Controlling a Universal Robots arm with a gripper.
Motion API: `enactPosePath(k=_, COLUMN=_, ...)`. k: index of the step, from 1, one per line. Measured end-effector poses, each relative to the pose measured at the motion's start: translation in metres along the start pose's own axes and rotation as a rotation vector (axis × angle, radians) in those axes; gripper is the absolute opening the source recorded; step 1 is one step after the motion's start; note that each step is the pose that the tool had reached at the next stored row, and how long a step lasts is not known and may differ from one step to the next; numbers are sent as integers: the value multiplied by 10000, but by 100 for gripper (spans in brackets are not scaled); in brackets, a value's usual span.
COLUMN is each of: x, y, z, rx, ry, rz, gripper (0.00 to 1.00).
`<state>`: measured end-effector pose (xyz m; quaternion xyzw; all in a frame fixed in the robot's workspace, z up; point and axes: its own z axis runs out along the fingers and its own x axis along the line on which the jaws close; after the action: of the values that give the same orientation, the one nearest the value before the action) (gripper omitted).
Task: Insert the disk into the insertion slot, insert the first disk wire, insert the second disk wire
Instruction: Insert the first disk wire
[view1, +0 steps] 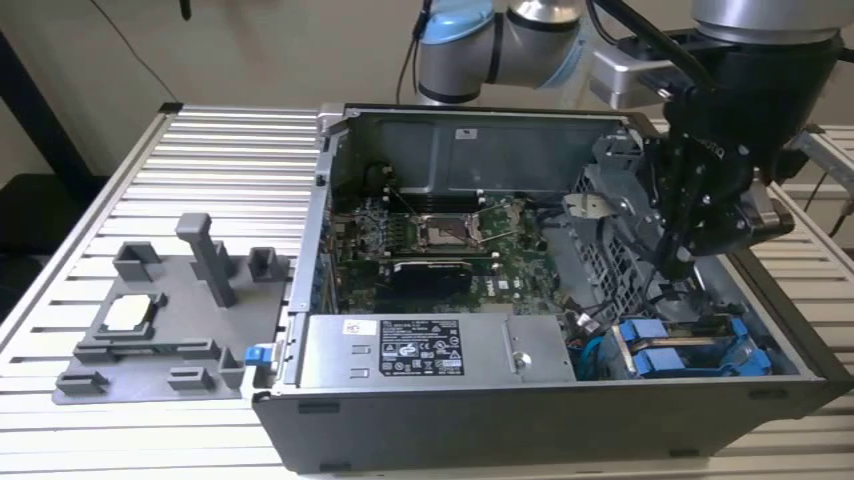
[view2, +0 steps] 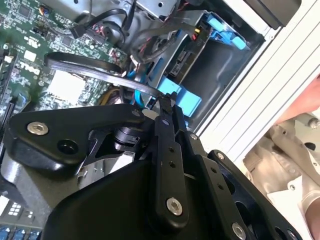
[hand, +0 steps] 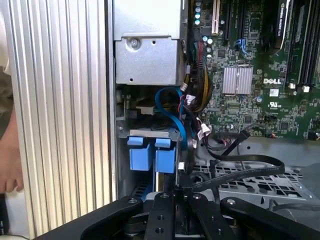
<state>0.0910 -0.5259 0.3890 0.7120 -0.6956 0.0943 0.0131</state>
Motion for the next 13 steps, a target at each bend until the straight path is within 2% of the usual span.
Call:
enactPosePath(k=10, x=246, y=-83, z=48, rx=-94, ry=-34, rz=-10, gripper=16)
enactPosePath(k=13, x=288, y=-91, z=55, rx=-115, ry=-35, rz=-13, gripper=16)
